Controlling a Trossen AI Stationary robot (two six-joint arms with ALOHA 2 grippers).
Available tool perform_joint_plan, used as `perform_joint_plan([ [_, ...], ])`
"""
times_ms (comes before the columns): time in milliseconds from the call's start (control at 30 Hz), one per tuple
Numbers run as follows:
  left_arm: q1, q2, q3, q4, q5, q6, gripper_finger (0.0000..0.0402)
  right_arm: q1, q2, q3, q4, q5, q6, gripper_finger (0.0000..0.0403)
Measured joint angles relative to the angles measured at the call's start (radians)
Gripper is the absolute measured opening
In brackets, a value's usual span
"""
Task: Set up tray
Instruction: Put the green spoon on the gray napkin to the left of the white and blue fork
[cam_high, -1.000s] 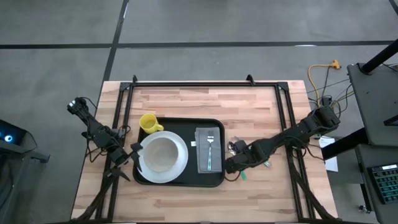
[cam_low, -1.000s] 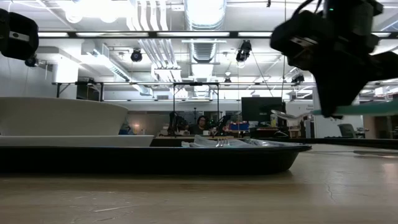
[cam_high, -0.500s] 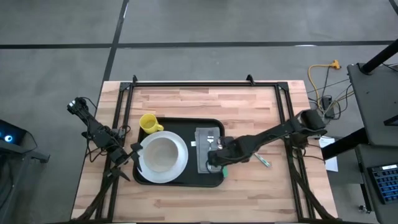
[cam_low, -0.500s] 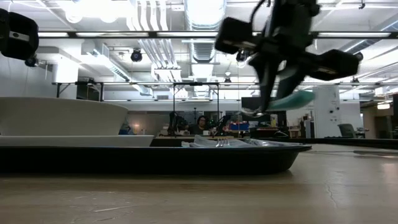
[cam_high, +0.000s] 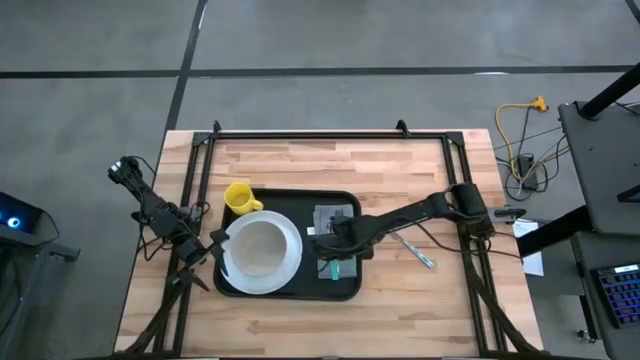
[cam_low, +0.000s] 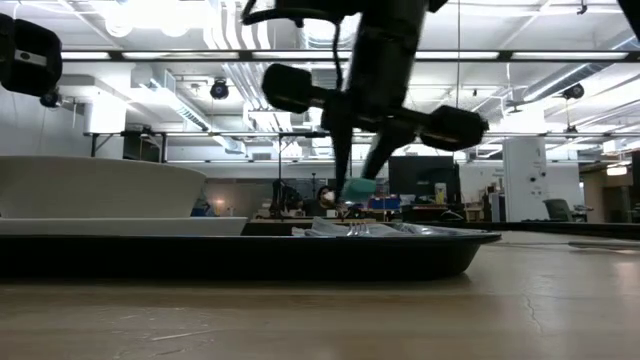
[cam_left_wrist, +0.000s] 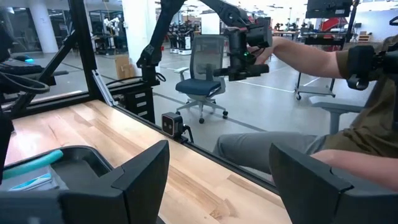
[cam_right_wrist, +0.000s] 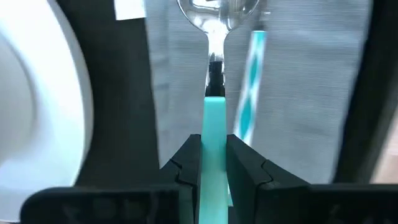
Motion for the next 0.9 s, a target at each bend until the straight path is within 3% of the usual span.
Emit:
perform_joint_plan([
  [333,0.0,0.0,0.0,0.0,0.0,0.0,0.0255,-0.026,0.097,0.144,-0.067,0.018,0.0,0.0039],
  [900,0.0,0.0,0.0,0.0,0.0,0.0,0.0255,-0.036,0.114,0.134,-0.077,0.037,0.016,0.0039],
])
